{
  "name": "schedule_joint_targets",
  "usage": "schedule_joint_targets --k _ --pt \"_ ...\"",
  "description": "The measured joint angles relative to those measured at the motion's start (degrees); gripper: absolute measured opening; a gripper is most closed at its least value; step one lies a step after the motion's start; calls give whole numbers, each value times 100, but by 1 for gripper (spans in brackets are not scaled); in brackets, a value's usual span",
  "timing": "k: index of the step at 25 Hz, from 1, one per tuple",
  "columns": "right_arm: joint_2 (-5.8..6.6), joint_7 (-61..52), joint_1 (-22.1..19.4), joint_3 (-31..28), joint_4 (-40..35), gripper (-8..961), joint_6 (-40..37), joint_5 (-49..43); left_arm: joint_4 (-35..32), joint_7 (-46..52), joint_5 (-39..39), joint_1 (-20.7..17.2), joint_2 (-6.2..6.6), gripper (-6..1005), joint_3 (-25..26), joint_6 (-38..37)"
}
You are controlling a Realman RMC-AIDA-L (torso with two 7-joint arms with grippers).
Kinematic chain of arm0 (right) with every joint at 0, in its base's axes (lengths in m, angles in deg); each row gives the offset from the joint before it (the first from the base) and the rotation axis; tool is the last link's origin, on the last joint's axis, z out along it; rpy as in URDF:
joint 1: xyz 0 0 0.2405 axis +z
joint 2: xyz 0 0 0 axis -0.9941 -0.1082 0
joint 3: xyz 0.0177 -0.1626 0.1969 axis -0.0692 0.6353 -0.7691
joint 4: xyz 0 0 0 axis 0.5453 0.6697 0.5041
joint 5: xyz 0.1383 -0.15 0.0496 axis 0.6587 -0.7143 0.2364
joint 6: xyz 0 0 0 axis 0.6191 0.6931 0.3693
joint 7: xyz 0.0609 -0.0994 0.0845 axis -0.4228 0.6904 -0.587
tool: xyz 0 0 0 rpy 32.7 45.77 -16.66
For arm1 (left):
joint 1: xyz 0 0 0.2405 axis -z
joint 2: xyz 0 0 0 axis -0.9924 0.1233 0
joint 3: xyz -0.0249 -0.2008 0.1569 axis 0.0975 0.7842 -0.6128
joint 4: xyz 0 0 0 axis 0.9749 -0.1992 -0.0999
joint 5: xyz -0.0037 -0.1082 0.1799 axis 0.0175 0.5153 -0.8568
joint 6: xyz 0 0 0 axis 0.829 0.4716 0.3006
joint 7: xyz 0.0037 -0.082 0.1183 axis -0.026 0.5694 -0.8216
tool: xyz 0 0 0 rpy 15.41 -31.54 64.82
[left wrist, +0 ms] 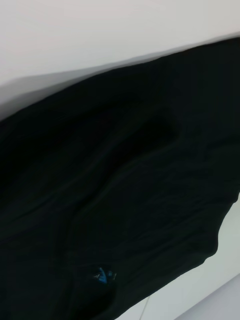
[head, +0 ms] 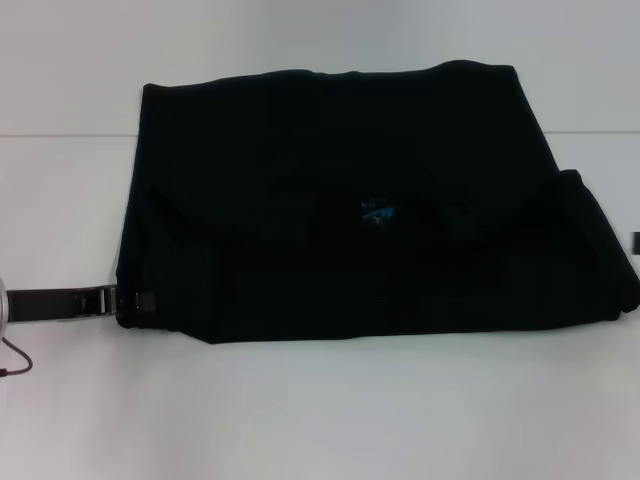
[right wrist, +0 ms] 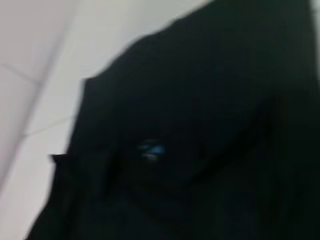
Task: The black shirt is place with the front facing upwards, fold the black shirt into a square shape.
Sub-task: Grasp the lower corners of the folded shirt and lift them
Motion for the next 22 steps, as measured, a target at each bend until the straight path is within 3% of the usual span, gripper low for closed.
schedule_joint_targets --k 6,22 --pt "23 -531 412 -488 -451 911 -7 -1467 0 -24 6 -1 19 22 21 -20" --pt "-139 -427 959 176 946 911 1161 -1590 10 -171 58 -22 32 31 54 -119"
